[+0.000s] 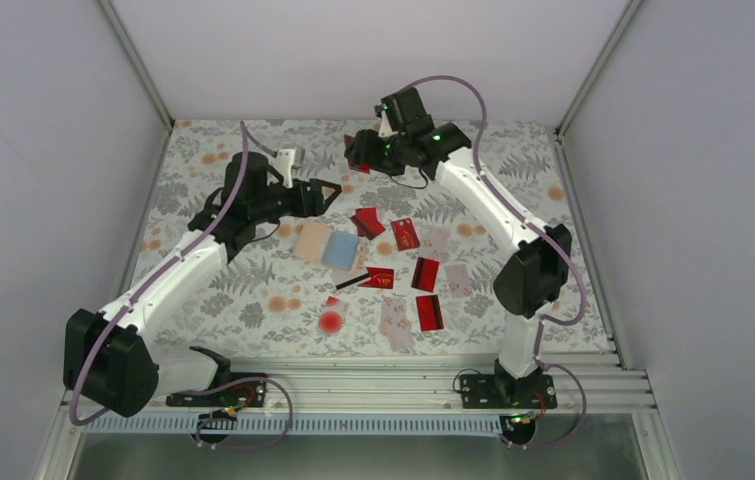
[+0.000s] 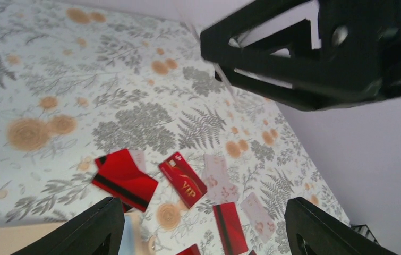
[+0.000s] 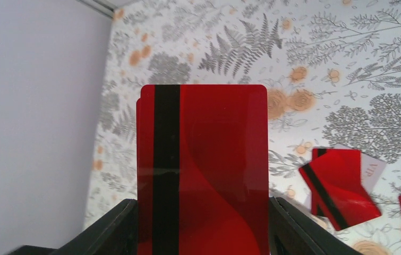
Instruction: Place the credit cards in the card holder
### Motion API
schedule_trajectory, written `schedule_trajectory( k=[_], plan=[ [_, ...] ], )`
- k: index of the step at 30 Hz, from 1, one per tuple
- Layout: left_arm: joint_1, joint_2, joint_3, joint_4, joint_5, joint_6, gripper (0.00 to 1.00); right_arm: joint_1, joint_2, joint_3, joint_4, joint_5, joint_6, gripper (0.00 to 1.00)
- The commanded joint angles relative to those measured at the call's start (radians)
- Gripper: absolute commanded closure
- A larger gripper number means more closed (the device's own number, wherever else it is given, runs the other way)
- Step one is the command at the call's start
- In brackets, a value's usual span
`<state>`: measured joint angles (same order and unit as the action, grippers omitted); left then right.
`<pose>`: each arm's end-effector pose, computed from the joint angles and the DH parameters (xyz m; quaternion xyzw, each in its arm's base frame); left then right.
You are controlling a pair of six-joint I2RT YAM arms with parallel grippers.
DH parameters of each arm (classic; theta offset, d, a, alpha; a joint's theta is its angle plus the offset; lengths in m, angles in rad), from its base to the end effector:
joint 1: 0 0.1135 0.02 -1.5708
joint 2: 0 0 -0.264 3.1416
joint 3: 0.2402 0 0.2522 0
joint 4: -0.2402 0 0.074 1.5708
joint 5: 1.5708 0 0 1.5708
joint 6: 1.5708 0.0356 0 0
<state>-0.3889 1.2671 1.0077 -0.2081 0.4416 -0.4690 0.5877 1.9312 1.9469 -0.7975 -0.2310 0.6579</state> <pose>0.2607 -0.1233 0.3127 0.0814 0.8349 -0.3823 0.3875 0.3568 0.2475 0.3478 -0.0121 0.9180 0.3091 0.2480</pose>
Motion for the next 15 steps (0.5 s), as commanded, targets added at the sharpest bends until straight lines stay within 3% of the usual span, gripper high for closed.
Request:
schedule_trajectory(
  k=[1, 10, 15],
  plan=[
    [-0.029, -0.063, -0.088, 0.271, -0.01, -0.019, 0.23, 0.001, -0.055, 0.018, 0.011, -0.019, 0.164, 0.57],
    [-0.073, -0.059, -0.144, 0.503, -0.019, -0.042, 0.25, 0.025, -0.108, -0.023, 0.031, 0.03, 0.192, 0.6],
    [-0.08, -0.016, -0.14, 0.546, -0.066, -0.083, 0.33, 0.039, -0.116, -0.025, 0.041, 0.029, 0.198, 0.6]
  ],
)
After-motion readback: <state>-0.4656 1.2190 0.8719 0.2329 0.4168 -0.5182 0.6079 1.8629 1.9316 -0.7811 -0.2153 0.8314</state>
